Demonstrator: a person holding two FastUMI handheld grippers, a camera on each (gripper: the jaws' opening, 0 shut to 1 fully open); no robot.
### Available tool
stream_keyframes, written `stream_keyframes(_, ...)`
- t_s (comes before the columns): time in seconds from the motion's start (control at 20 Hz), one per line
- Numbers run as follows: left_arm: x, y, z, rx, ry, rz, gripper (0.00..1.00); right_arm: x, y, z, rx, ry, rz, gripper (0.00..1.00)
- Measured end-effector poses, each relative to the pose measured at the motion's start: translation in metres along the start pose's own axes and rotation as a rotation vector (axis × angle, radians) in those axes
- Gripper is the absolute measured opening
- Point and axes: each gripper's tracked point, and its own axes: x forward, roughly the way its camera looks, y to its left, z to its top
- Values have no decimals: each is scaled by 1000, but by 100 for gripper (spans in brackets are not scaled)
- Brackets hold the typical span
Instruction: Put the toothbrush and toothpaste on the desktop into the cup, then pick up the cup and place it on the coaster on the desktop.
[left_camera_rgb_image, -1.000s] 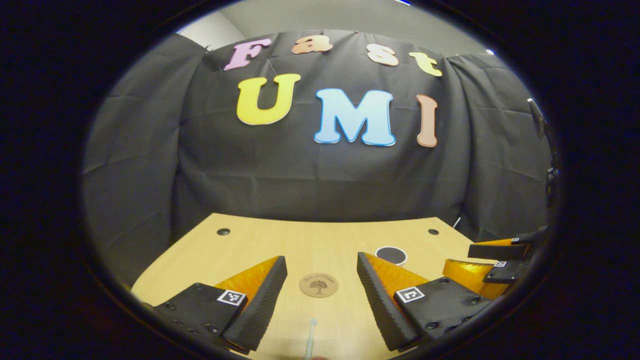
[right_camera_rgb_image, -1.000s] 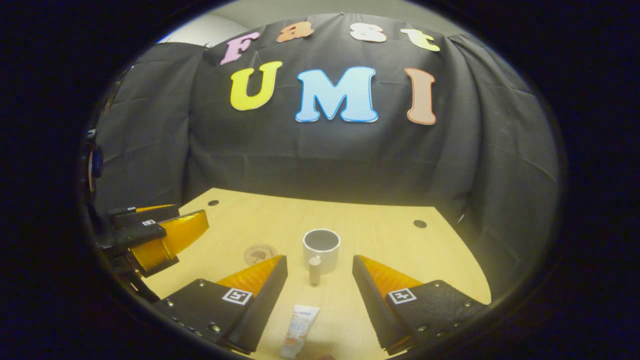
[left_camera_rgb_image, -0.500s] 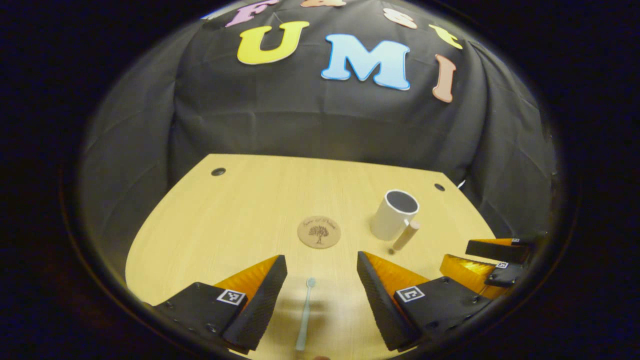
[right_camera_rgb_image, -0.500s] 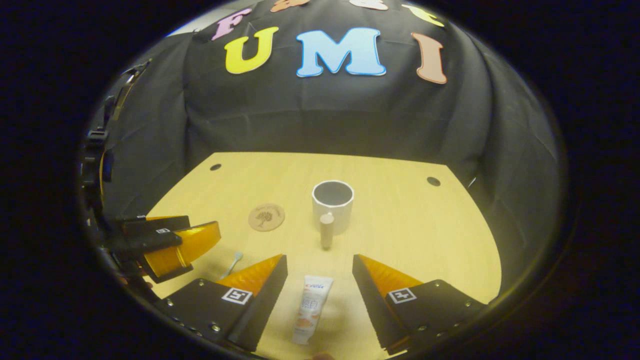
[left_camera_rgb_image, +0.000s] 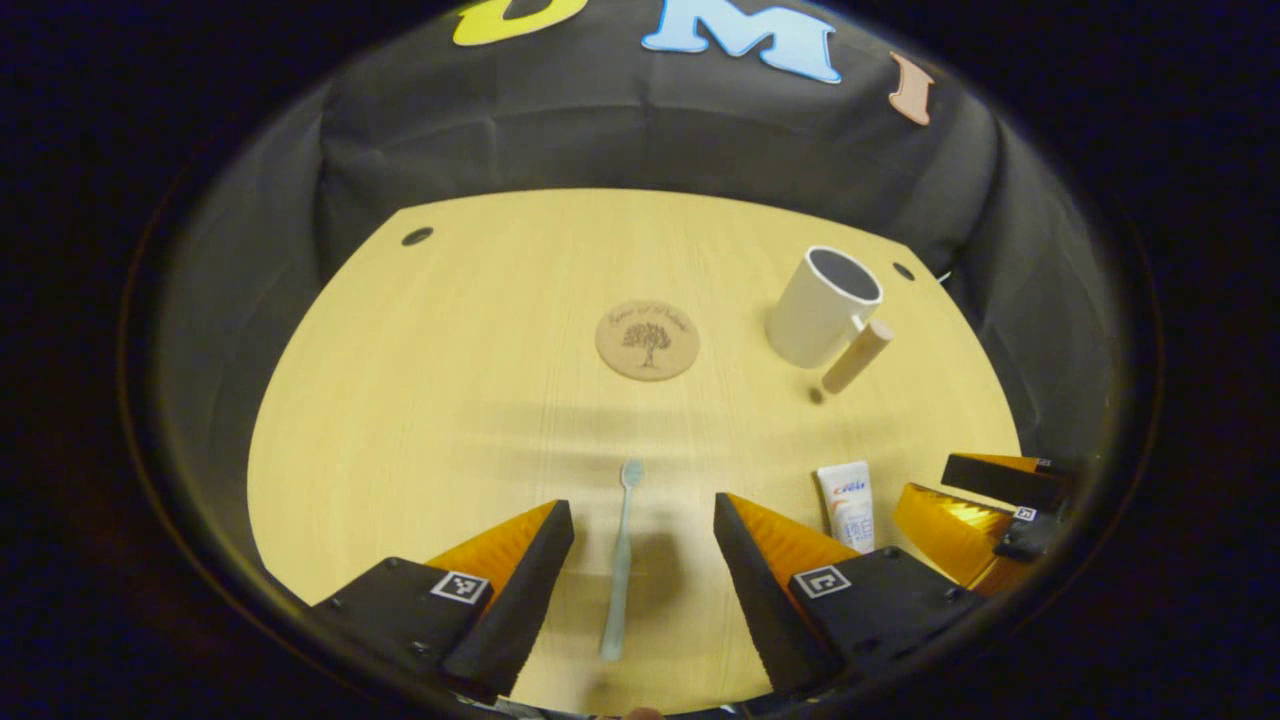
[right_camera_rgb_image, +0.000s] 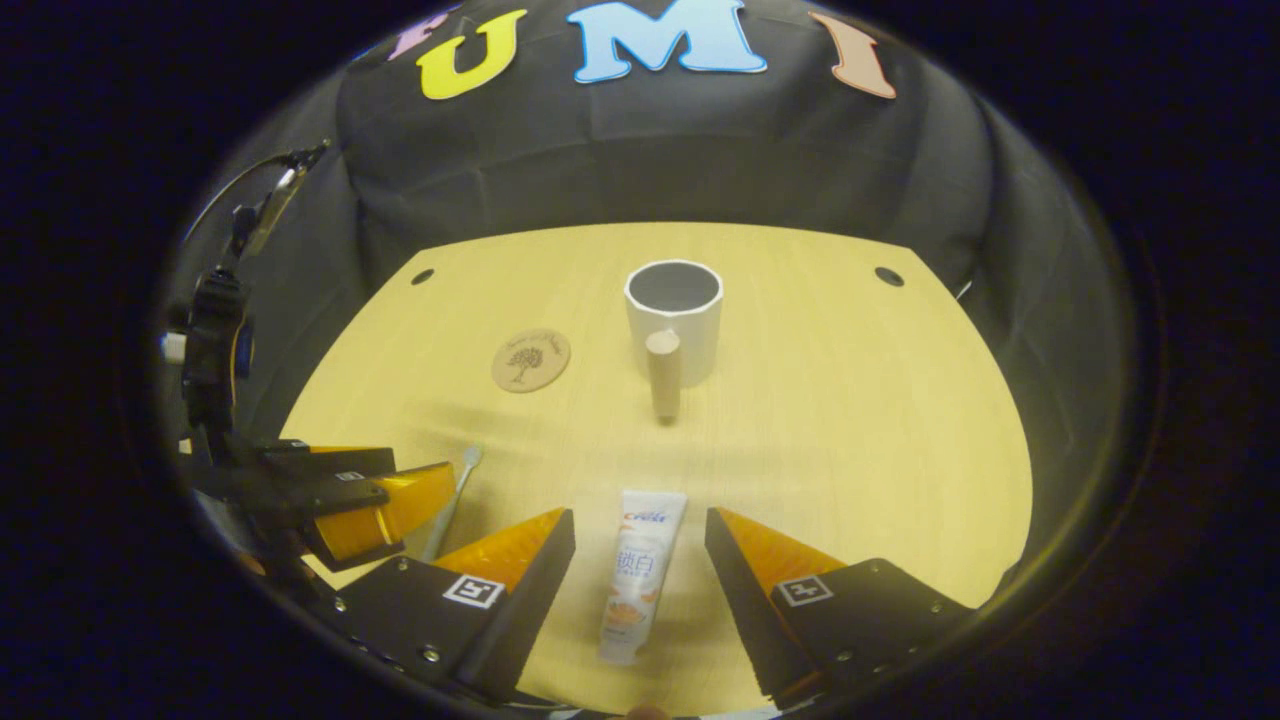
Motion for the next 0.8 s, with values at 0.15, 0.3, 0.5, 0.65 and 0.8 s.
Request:
stream_keyframes(0.15,13,2,-16,-9,81,1,95,6,0,-7,5,43,1,84)
stream_keyframes(0.3,19,7,-31,8,159,6,95,11,3,-17,-2,95,9,84)
stream_keyframes(0.5,24,13,-49,18,269,12,95,20,4,-33,8,195,-2,84)
stream_keyframes(0.65,27,13,-60,20,333,12,95,27,4,-41,37,258,-8,84)
stream_keyframes(0.8,31,16,-68,20,368,29,96,36,2,-47,70,301,-18,84)
